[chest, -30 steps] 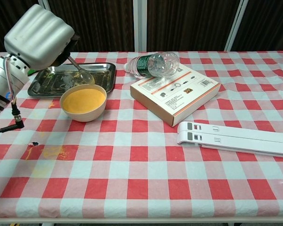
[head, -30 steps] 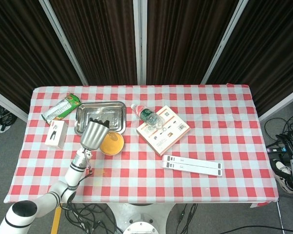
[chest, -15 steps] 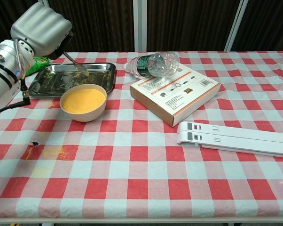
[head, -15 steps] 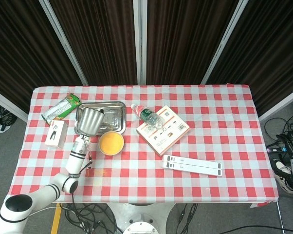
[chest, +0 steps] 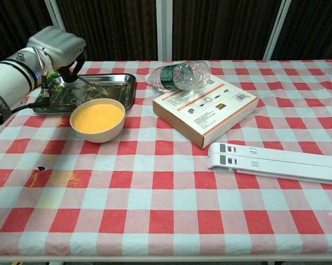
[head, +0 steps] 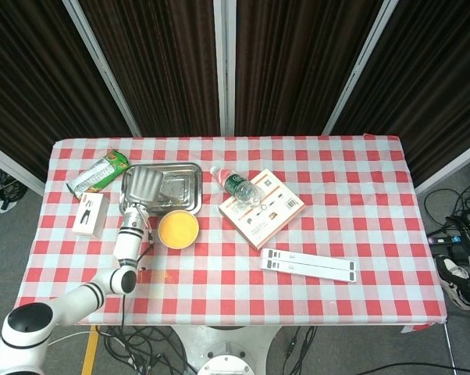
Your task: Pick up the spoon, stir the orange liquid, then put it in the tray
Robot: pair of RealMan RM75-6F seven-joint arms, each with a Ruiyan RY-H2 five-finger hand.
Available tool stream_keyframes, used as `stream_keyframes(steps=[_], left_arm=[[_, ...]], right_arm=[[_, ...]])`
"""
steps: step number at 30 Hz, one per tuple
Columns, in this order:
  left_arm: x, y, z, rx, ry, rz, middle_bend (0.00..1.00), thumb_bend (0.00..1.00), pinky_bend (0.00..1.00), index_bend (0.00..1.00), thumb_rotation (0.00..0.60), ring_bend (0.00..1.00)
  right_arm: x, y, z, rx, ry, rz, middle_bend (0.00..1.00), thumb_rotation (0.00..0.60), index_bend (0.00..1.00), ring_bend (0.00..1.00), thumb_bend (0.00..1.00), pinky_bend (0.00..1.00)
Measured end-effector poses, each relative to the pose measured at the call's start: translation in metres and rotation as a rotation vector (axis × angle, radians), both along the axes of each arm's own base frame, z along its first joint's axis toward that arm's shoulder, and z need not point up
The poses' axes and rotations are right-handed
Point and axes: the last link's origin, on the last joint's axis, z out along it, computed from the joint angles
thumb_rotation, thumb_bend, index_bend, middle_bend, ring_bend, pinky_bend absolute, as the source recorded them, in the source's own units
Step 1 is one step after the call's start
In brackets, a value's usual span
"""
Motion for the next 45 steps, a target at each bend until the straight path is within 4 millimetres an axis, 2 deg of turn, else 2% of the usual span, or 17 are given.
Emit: stream_keyframes(steps=[3, 12, 23, 30, 35, 38, 41, 42, 45], left_arm=[[-0.004, 0.001, -0.003, -0.025, -0.019, 0.045, 0.99, 0.56, 0.96, 0.35, 0.6, 0.96], [-0.013, 0.003, 0.006, -0.046, -0.028, 0.114, 0.98, 0.54, 0.94, 0.23, 0.6, 0.95], [-0.012, 0.008, 0.006, -0.048, -0.015, 0.141, 0.97, 0.2, 0.93, 0.2, 0.6, 0.95], [-0.014, 0.012, 0.011, -0.031, -0.044, 0.164, 0.97, 0.17, 0.93, 0.2, 0.6, 0.95], [-0.009, 0.012, 0.026, 0.006, -0.114, 0.16, 0.96, 0.17, 0.92, 0.2, 0.6, 0.93], [-0.008, 0.009, 0.04, 0.028, -0.145, 0.153, 0.87, 0.17, 0.86, 0.2, 0.6, 0.83], [-0.009, 0.001, 0.058, 0.043, -0.183, 0.146, 0.72, 0.17, 0.7, 0.21, 0.6, 0.63], [-0.01, -0.002, 0.065, 0.049, -0.196, 0.144, 0.65, 0.17, 0.61, 0.21, 0.6, 0.55], [-0.019, -0.019, 0.09, 0.076, -0.246, 0.137, 0.53, 0.17, 0.46, 0.22, 0.6, 0.41]], right_arm=[[-0.001, 0.001, 0.0, 0.0, 0.001, -0.003, 0.15, 0.6, 0.14, 0.02, 0.25, 0.06], [0.0, -0.002, -0.001, 0.003, 0.0, 0.004, 0.16, 0.6, 0.14, 0.02, 0.25, 0.06], [0.001, 0.002, 0.002, -0.006, 0.006, -0.001, 0.16, 0.6, 0.14, 0.02, 0.25, 0.06], [0.002, 0.001, 0.001, -0.004, 0.006, 0.001, 0.16, 0.6, 0.14, 0.02, 0.25, 0.06], [0.002, 0.0, 0.003, -0.006, 0.009, 0.002, 0.16, 0.6, 0.14, 0.02, 0.25, 0.06], [0.001, 0.0, 0.004, -0.006, 0.011, 0.0, 0.16, 0.6, 0.14, 0.02, 0.25, 0.06], [0.001, 0.001, 0.003, -0.003, 0.008, -0.002, 0.15, 0.6, 0.14, 0.02, 0.25, 0.06], [0.0, 0.001, 0.003, -0.002, 0.007, -0.003, 0.15, 0.6, 0.14, 0.02, 0.25, 0.06], [-0.001, 0.001, 0.002, 0.005, 0.003, -0.006, 0.15, 0.6, 0.14, 0.02, 0.25, 0.06]])
